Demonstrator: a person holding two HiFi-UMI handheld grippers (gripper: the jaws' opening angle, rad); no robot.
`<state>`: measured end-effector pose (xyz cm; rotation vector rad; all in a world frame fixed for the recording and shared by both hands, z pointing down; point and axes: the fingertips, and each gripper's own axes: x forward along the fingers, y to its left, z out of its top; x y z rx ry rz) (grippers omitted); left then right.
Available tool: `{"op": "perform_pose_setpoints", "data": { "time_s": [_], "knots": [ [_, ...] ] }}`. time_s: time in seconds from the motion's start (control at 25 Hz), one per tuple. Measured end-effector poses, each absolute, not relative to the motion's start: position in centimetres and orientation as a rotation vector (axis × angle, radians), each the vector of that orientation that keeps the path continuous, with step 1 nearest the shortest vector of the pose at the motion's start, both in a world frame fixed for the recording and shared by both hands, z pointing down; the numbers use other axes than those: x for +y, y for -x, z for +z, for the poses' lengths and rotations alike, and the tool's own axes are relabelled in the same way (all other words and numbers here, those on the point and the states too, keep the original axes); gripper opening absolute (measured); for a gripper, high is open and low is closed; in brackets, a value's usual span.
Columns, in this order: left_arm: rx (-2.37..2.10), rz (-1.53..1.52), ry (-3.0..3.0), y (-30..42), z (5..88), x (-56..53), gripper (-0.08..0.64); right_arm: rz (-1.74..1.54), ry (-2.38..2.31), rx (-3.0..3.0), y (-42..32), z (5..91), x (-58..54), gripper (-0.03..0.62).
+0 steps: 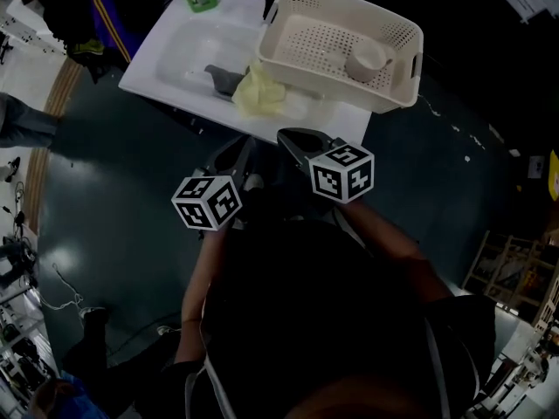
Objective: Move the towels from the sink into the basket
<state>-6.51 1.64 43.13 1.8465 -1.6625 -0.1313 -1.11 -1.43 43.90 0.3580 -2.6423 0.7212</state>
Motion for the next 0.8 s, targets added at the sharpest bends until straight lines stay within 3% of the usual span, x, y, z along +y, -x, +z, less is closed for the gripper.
{"op": "perform_pose_setpoints", "data": {
  "time_s": [0.8],
  "knots": [
    [-1.561, -0.042, -1.889, 12.6, 45.1, -4.6, 0.008, 0.721, -0.467, -2.548, 6.4, 46.7, -6.8, -0.006]
  ]
}}
